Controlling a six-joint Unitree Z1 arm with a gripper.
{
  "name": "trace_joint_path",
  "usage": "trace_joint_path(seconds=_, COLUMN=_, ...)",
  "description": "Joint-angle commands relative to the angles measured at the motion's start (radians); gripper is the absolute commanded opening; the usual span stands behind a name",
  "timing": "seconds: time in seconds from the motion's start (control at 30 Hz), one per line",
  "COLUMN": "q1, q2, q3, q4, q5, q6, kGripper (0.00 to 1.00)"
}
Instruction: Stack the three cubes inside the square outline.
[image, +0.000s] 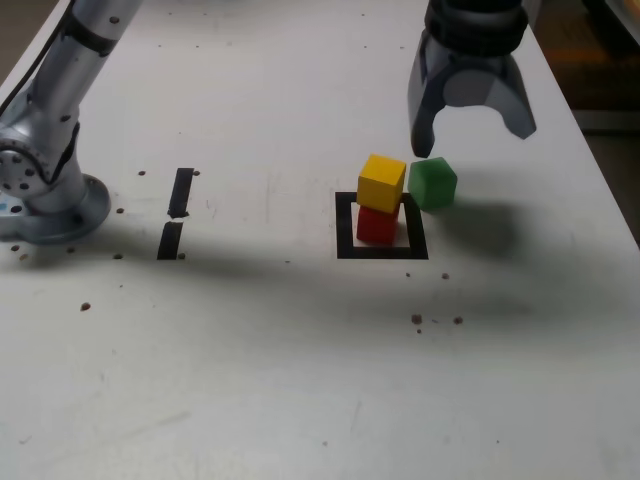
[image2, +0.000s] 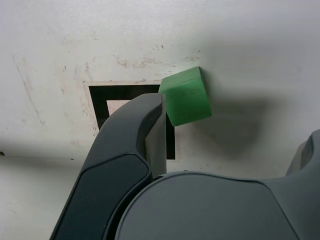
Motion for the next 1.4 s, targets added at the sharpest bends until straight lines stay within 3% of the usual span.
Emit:
trace_joint_path(seconds=0.0, q1=0.004, q2=0.010, q3=0.002, q4=-0.003, q5=-0.007, q6=-0.006, kGripper=0.97)
trace_joint_path(seconds=0.5, q1=0.015, q2=0.037, q3=0.019, q4=-0.005, q5=-0.041, q6=-0.041, kGripper=0.97)
trace_joint_path(seconds=1.03, q1=0.050, q2=0.081, q3=0.018, q4=-0.017, q5=-0.112, q6=-0.042, kGripper=0.96)
trace_joint_path(seconds=1.37, q1=0.054, q2=0.102, q3=0.008, q4=-0.032, q5=-0.124, q6=-0.042, kGripper=0.95)
